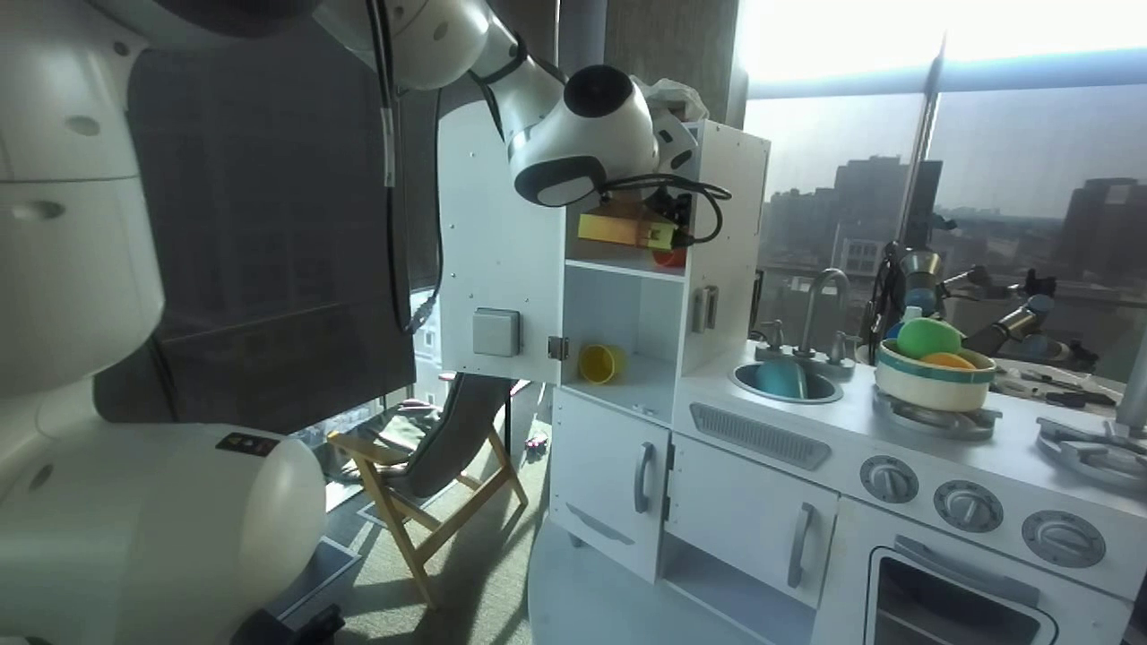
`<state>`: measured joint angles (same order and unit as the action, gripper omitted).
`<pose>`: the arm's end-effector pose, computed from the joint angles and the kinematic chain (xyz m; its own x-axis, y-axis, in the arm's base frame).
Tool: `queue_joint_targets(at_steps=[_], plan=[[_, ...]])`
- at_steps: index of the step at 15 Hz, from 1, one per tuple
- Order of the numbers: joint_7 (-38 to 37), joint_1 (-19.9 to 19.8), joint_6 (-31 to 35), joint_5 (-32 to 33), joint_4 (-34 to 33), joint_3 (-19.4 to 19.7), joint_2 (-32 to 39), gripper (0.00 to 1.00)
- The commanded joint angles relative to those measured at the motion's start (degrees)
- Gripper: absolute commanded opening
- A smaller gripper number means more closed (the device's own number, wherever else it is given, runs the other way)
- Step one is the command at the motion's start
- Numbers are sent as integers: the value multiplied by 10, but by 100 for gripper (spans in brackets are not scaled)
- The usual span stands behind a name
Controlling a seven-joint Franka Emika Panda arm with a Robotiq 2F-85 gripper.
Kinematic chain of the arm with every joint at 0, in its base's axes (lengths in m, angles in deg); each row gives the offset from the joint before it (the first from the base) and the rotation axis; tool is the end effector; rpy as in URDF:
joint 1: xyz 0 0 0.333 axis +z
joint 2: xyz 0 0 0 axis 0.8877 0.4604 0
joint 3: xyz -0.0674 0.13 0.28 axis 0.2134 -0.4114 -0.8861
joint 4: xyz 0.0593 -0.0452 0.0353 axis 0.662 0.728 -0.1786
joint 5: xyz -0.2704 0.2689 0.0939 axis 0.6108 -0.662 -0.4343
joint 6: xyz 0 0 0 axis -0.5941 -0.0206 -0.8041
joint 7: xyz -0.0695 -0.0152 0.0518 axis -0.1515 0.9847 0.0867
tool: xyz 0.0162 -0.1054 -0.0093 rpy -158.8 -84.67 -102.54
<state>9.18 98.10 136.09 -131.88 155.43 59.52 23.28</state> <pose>0.5678 -0.0882 0.5619 0.4458 0.0184 0.8949 0.0790 -0.9967 -0.0189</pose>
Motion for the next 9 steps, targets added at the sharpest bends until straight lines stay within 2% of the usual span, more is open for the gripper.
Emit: queue_joint_targets(at_steps=[1, 9], plan=[[-2, -5, 11, -23, -52, 12, 56, 100], [18, -6, 26, -17, -31, 6, 58, 100]])
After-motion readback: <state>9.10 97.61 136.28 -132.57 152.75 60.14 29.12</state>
